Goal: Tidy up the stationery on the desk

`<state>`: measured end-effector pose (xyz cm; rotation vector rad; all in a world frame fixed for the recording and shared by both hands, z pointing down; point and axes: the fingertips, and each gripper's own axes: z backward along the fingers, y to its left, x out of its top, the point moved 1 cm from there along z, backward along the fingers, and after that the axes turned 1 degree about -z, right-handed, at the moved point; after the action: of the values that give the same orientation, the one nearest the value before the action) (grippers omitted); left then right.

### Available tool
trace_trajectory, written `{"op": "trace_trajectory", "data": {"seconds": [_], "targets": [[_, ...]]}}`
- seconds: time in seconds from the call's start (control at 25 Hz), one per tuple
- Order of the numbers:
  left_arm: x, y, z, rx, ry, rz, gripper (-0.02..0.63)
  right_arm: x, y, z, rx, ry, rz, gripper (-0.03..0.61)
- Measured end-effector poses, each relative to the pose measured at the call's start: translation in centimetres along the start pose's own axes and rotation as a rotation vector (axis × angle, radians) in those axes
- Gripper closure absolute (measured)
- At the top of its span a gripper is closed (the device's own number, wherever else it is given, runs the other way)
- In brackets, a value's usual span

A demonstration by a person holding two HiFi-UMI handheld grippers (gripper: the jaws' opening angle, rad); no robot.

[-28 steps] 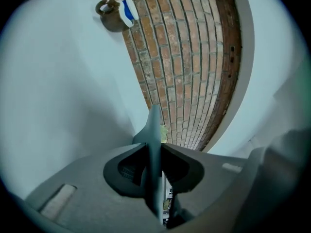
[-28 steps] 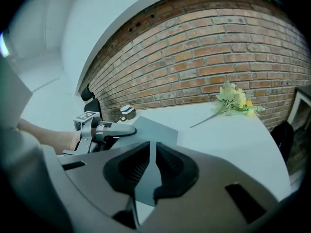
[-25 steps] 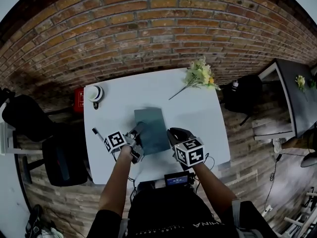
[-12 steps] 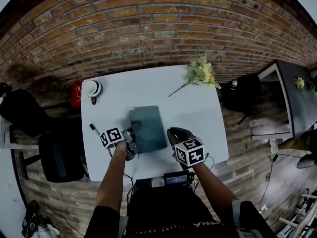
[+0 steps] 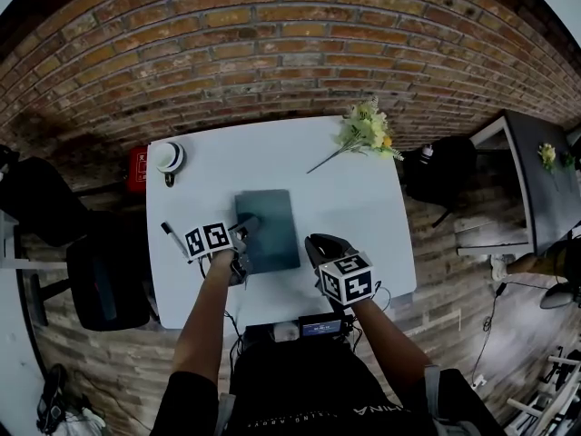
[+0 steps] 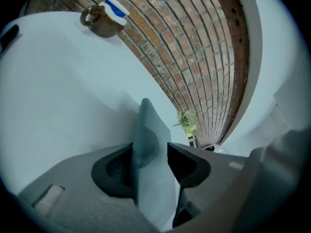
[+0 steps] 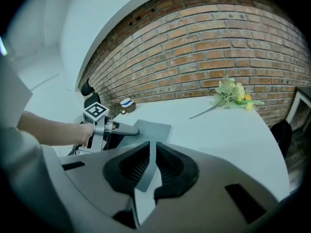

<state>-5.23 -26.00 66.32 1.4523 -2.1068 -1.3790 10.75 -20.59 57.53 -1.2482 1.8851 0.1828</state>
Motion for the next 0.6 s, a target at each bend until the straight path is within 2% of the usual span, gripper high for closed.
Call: {"op": "trace_trajectory", "data": {"seconds": [0.08,0.36,0.48,0.6], "targets": [[0.2,-0.3,-0.1,0.029,0.020,-0.063,0.397,-0.1,0.1,0.0,0.000,0.000,-0.001,0.529],[-0.2,0.2,0.4,0.199,0.174,-0.261,0.368,-0.1,0.3,0.3,0.002,-0.012,-0.005,0.529],[0.7,0.2,1.4,0.272,0.176,-0.373,0.362,0.0,0.3,0.4,0.003,-0.019,-0.008,0.529],[1.4,-0.8,2.7,0.310,0.159,-0.523,0.362,0.3,0.4,0.6,0.004,-0.029,0.002,0.531]]}}
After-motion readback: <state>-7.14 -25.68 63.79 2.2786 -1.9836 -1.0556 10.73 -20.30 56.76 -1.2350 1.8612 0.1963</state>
